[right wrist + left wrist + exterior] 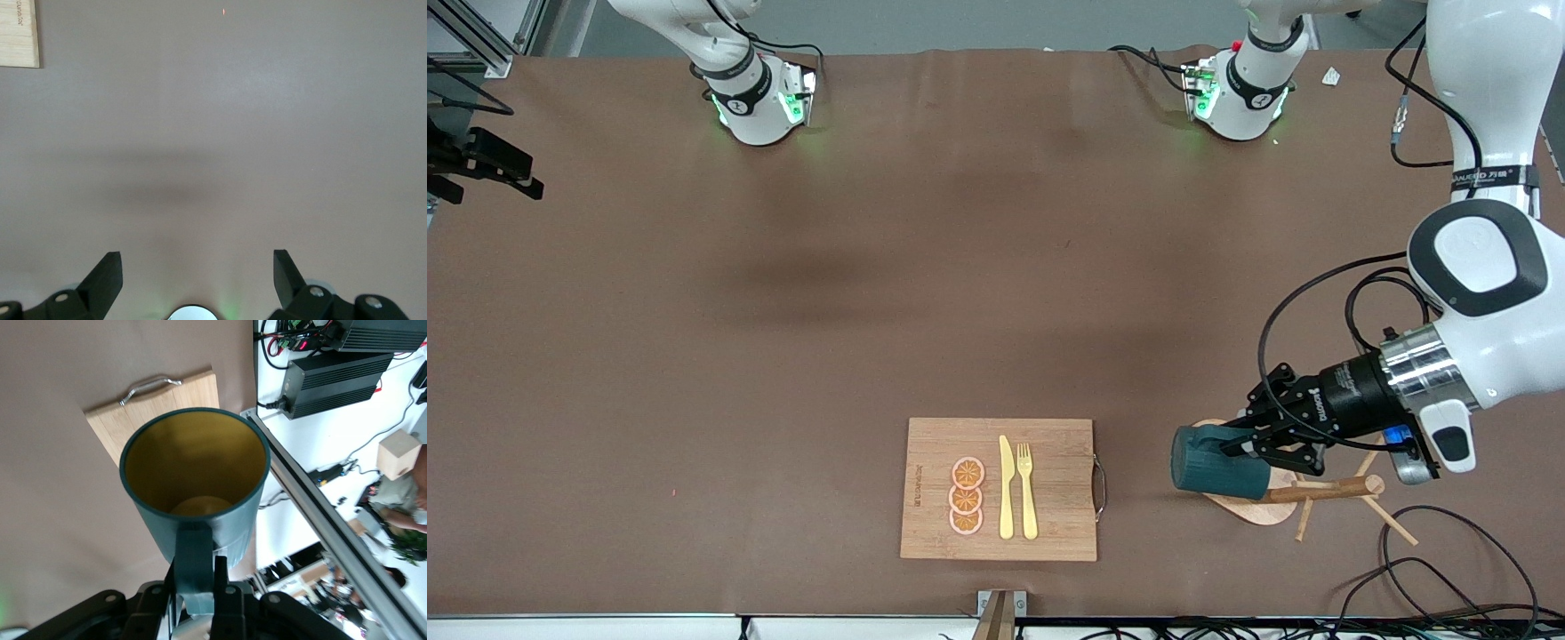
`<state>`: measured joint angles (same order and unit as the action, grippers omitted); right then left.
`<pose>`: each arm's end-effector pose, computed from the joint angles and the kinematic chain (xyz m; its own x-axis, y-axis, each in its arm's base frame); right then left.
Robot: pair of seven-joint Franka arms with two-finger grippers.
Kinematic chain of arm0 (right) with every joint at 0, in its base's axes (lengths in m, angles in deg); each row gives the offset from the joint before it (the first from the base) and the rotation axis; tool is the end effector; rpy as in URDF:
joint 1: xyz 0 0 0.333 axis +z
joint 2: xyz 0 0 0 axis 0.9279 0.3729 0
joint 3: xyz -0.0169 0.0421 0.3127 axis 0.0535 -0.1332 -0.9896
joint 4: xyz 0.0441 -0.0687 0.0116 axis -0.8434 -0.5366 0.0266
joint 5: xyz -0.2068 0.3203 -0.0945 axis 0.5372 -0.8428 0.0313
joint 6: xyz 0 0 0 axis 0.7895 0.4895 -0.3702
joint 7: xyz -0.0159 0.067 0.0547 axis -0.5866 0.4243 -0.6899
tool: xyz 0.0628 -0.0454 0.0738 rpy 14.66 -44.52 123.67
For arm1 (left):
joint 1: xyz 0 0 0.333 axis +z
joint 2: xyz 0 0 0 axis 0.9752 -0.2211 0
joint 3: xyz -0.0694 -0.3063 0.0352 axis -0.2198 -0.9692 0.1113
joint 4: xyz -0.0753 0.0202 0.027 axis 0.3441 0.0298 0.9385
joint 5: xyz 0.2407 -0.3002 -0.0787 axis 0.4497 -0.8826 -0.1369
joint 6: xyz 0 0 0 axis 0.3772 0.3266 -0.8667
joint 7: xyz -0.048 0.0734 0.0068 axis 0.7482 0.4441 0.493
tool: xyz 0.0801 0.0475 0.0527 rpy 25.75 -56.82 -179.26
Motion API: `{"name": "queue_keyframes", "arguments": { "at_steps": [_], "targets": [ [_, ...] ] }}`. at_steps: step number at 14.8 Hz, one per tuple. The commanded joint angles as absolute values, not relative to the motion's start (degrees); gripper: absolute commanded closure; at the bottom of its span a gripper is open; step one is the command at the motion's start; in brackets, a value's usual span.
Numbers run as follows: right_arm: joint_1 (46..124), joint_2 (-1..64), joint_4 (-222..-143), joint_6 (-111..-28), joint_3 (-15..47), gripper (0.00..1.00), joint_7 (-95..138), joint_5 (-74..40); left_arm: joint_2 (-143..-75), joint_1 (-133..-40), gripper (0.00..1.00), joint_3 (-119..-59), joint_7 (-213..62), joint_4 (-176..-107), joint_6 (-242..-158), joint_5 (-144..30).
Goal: Pass cup and hang on rack
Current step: 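Hook the mug handle onto a rack peg with the left gripper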
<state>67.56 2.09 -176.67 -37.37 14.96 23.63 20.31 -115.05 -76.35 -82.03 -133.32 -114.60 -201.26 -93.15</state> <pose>0.5064 -0.0452 0.6474 0.9973 0.0440 -0.0589 0.0432 -0.9990 -0.0141 0.7302 -0.1343 0.4905 0.3626 0.6686 -0.6493 0.9082 -0.0973 0.4071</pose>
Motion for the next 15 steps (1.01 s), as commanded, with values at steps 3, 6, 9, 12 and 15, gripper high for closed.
{"name": "queue_keyframes", "arguments": {
  "at_steps": [3, 6, 9, 12, 15],
  "targets": [
    [67.31, 0.61, -178.25, -37.82, 14.55, 0.00, 24.24, 20.92, -116.21, -73.10, 0.98, -82.22, -129.20, -114.93, -199.57, -96.24],
    [67.31, 0.61, -178.16, -37.91, 14.55, 0.00, 24.24, 20.92, -117.09, -71.52, 0.99, -82.39, -127.10, -114.84, -199.22, -96.59],
    [67.31, 0.70, -177.90, -38.17, 14.55, 0.00, 24.24, 20.92, -118.15, -70.55, 0.99, -82.57, -125.15, -114.84, -198.87, -96.85],
    [67.31, 0.70, -177.55, -37.65, 14.55, 0.00, 23.98, 20.83, -118.50, -70.37, 0.99, -82.39, -125.15, -114.93, -198.78, -98.61],
    [67.23, 0.70, -177.55, -37.56, 14.55, 0.00, 23.71, 20.83, -119.20, -70.11, 0.99, -82.39, -125.06, -114.93, -198.60, -98.70]
  ]
}}
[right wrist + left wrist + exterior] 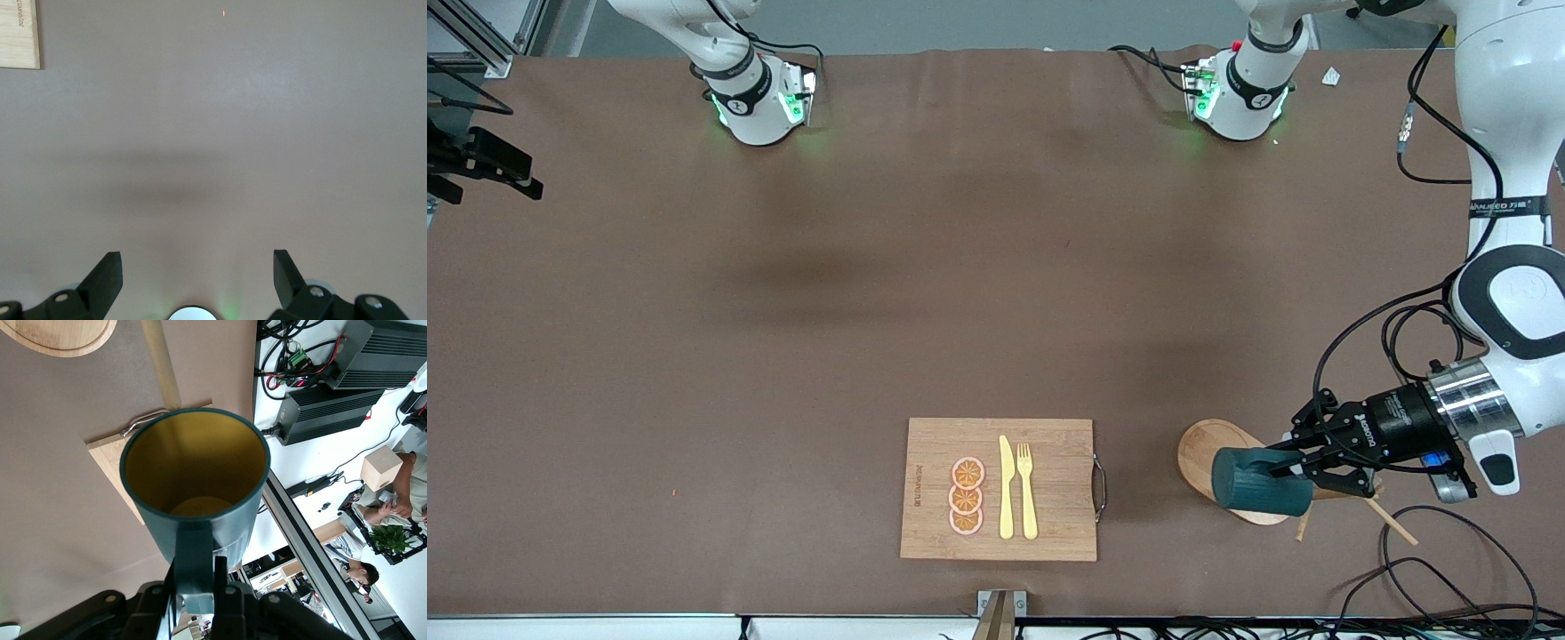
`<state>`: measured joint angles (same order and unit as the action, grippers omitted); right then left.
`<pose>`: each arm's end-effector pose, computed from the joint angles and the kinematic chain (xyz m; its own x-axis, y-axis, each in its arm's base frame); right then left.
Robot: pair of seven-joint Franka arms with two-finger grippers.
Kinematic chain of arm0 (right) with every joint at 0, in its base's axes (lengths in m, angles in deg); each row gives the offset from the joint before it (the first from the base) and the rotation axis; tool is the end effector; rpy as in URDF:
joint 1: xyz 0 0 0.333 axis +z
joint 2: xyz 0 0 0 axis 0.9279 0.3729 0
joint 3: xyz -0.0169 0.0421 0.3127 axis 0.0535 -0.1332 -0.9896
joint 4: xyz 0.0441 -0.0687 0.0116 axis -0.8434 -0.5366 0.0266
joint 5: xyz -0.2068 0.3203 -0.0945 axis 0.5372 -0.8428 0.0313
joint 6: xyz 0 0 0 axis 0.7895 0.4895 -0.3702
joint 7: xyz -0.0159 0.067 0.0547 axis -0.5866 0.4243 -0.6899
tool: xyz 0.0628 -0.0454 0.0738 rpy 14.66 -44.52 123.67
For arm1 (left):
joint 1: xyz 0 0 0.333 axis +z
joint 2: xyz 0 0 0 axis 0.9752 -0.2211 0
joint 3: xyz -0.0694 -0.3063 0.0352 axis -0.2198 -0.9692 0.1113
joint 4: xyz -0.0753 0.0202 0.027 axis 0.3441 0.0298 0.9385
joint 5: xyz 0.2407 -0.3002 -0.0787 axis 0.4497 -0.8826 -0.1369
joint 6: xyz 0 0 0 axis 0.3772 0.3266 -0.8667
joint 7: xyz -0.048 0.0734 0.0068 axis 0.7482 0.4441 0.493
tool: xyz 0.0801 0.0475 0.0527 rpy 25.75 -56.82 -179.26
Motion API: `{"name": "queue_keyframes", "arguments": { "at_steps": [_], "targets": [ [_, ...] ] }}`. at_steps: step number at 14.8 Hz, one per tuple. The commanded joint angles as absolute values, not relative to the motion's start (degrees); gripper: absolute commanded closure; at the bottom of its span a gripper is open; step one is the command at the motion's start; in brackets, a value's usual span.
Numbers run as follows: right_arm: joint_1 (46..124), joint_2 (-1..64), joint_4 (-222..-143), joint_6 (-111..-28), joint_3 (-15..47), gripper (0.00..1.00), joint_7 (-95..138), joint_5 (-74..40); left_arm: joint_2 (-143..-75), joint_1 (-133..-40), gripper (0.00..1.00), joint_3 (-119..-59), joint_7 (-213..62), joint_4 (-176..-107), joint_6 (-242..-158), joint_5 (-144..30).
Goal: Pass cup and hang on rack
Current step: 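Hook the mug handle onto a rack peg with the left gripper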
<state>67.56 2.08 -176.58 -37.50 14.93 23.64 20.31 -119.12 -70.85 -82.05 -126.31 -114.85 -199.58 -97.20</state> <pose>0.5066 -0.0450 0.6484 0.9975 0.0446 -0.0549 0.0440 -0.9989 -0.0136 0.7468 -0.0682 0.4377 0.3463 0.6403 -0.6856 0.9135 -0.0637 0.4019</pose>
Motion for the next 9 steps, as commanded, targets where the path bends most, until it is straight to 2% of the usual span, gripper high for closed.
{"name": "queue_keyframes", "arguments": {
  "at_steps": [1, 9],
  "targets": [
    [67.14, 0.70, -177.55, -37.56, 14.63, 0.00, 23.71, 20.92, -119.47, -70.11, 0.99, -82.39, -125.06, -114.93, -198.34, -98.61],
    [67.22, 1.40, -175.35, -37.56, 14.63, 0.00, 24.06, 20.92, -120.52, -67.56, 0.99, -82.39, -119.88, -115.10, -195.26, -99.75]
  ]
}}
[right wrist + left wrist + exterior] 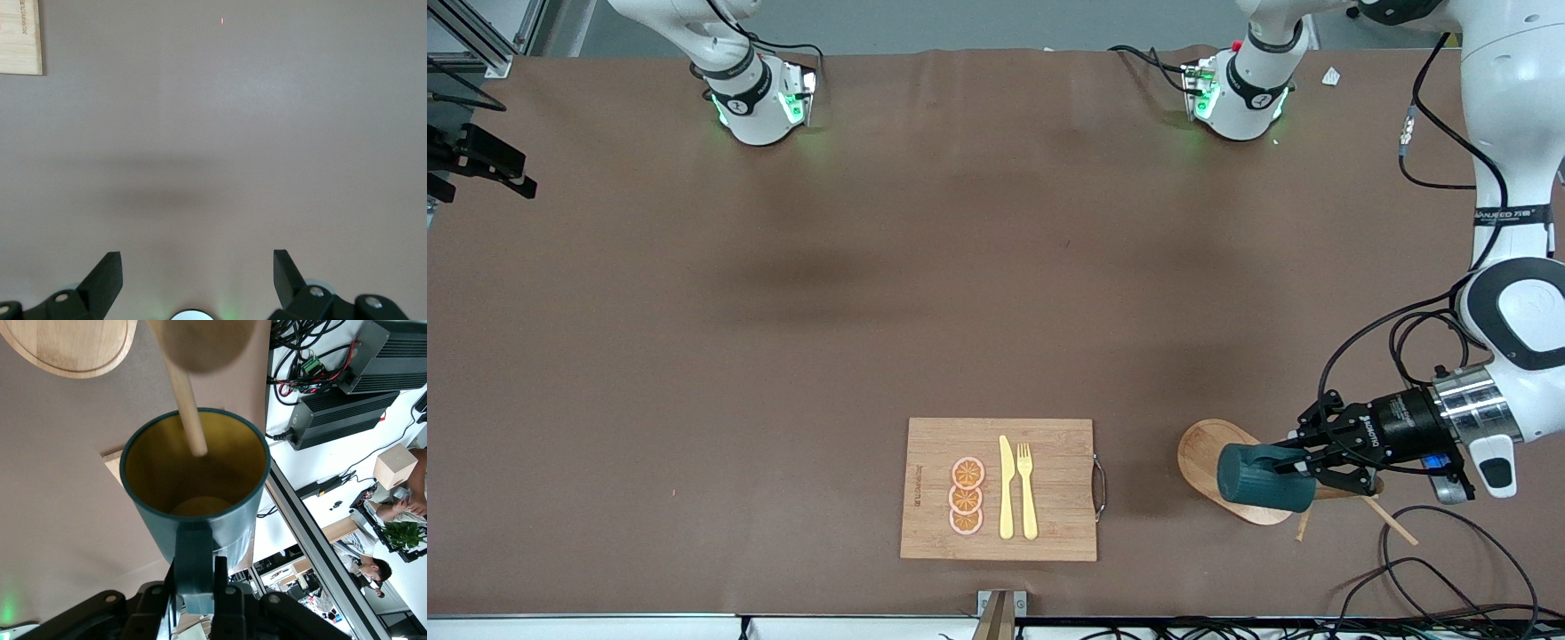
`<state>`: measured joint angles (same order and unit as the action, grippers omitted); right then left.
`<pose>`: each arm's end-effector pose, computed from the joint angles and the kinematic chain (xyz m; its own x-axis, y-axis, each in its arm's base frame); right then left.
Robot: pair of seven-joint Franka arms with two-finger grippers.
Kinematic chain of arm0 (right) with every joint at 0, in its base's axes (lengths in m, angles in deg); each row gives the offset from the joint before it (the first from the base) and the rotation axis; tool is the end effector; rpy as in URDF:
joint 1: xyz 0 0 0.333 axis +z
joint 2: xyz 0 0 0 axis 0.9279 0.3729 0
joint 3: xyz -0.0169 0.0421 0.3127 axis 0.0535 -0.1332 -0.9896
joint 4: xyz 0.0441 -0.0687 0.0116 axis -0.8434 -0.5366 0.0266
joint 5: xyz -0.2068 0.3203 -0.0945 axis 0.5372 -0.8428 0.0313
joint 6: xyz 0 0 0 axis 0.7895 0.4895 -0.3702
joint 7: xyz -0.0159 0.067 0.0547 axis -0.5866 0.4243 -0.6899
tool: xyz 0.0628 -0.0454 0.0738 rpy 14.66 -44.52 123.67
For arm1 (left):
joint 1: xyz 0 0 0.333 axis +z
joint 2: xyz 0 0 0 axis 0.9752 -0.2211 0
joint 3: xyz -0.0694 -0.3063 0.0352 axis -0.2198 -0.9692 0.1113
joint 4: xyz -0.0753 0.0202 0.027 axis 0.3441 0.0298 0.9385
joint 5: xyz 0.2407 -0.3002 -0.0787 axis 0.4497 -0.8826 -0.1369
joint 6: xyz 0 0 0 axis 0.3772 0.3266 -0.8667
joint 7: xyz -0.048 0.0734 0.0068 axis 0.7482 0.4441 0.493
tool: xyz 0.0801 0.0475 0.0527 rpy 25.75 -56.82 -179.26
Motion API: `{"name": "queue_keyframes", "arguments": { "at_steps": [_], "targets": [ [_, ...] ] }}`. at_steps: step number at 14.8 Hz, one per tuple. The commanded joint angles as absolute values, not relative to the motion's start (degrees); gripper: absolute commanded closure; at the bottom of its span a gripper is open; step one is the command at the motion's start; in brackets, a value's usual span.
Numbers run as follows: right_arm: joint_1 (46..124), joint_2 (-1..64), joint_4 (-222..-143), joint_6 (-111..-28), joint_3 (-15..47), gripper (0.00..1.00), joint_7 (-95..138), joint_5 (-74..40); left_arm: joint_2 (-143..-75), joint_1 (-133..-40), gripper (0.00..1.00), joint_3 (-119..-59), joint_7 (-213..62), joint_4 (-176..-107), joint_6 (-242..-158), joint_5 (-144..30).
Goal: Pass cup and hang on rack
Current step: 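Hook the mug handle onto a rack peg with the left gripper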
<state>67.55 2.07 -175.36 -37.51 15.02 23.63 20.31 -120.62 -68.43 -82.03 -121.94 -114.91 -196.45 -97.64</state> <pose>0.5065 -0.0460 0.6583 0.9985 0.0425 -0.0334 0.0421 -0.9991 -0.0110 0.7470 -0.0419 0.4158 0.3749 0.6188 -0.6903 0.9095 -0.1013 0.4031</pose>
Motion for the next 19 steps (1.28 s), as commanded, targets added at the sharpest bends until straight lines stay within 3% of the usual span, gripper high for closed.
{"name": "queue_keyframes", "arguments": {
  "at_steps": [1, 19],
  "targets": [
    [67.22, 1.40, -175.09, -37.56, 14.72, 0.00, 24.15, 20.83, -120.78, -67.38, 0.99, -82.31, -119.35, -115.10, -194.74, -100.10],
    [67.22, 2.81, -173.15, -37.56, 14.72, 0.00, 23.80, 20.83, -124.04, -61.05, 0.98, -82.31, -107.31, -115.36, -188.06, -107.23]
  ]
}}
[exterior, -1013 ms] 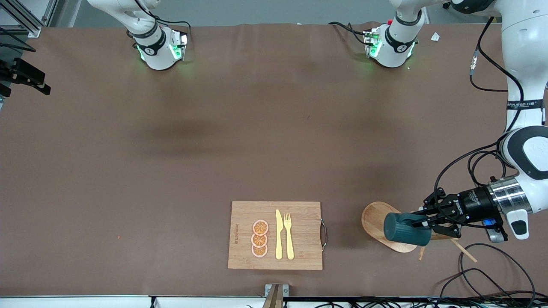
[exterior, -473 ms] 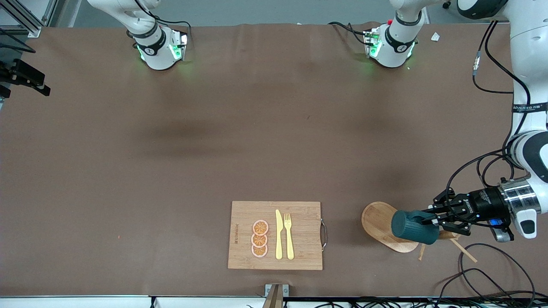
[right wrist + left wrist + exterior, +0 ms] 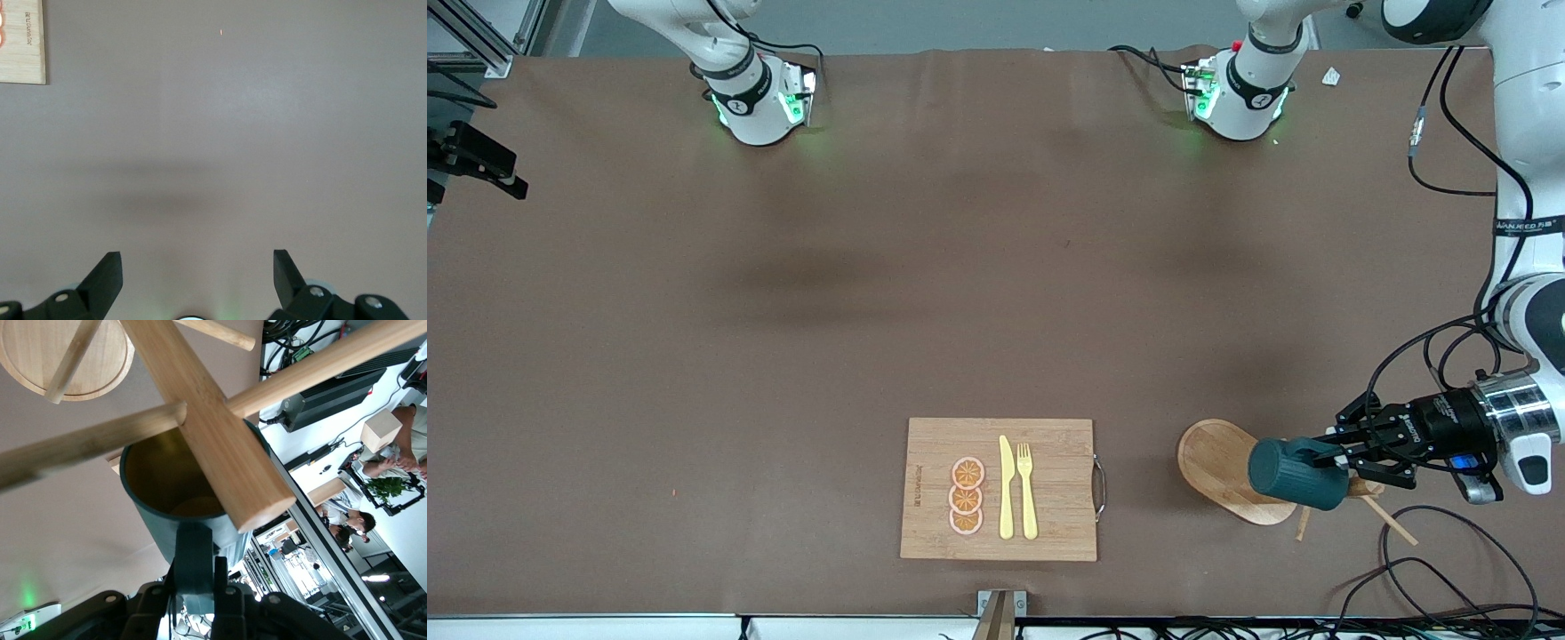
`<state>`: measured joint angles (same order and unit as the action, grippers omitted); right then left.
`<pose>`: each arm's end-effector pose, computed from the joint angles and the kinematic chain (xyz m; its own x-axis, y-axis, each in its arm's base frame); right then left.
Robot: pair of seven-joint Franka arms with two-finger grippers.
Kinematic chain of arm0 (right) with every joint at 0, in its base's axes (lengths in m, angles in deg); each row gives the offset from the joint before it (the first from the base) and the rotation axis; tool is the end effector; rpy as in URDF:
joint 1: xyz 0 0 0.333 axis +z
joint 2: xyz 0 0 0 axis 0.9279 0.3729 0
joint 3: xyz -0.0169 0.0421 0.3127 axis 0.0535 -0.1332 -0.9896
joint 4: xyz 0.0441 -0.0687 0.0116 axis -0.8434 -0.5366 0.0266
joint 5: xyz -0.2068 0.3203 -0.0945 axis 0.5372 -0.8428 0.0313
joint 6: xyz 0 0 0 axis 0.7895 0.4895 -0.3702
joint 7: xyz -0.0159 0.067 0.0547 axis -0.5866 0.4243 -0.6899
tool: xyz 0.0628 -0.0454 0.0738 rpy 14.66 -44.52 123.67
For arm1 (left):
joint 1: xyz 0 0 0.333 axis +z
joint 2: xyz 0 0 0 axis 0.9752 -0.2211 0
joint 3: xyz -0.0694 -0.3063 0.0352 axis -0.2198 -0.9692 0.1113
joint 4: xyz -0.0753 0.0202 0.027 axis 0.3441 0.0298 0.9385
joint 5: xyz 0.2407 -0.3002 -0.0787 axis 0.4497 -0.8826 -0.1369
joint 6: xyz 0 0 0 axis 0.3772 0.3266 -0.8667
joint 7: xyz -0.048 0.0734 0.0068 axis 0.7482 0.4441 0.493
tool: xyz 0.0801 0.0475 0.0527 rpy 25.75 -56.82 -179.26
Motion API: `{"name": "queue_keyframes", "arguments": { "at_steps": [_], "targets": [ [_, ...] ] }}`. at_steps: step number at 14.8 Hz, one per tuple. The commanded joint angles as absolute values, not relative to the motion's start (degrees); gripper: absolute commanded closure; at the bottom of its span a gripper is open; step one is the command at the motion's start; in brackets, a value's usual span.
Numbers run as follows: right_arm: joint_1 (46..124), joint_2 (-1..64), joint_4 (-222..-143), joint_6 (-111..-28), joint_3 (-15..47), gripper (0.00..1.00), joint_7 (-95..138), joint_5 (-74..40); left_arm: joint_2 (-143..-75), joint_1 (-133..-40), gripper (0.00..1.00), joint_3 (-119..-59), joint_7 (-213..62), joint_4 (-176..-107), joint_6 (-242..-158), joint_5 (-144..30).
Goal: Pass cup and hang on rack
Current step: 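Hook the mug handle onto a rack peg with the left gripper, then open the left gripper and pull it back from the mug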
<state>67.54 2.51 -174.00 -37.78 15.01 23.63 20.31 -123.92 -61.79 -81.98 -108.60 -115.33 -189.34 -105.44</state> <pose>0.5094 -0.0461 0.6658 0.9990 0.0422 -0.0129 0.0421 -0.9991 -0.0078 0.7428 0.0276 0.3746 0.4612 0.4929 -0.7378 0.8718 -0.0968 0.4802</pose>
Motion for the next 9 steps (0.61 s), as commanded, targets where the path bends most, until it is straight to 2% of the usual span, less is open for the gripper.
{"name": "queue_keyframes", "arguments": {
  "at_steps": [1, 9],
  "targets": [
    [67.22, 2.81, -173.15, -37.56, 14.72, 0.00, 23.80, 20.83, -124.04, -60.97, 0.98, -82.31, -106.96, -115.36, -187.97, -107.23],
    [67.22, 2.81, -172.89, -37.47, 14.72, 0.00, 23.80, 20.92, -125.00, -59.82, 0.95, -82.22, -103.70, -115.36, -186.91, -107.14]
  ]
}}
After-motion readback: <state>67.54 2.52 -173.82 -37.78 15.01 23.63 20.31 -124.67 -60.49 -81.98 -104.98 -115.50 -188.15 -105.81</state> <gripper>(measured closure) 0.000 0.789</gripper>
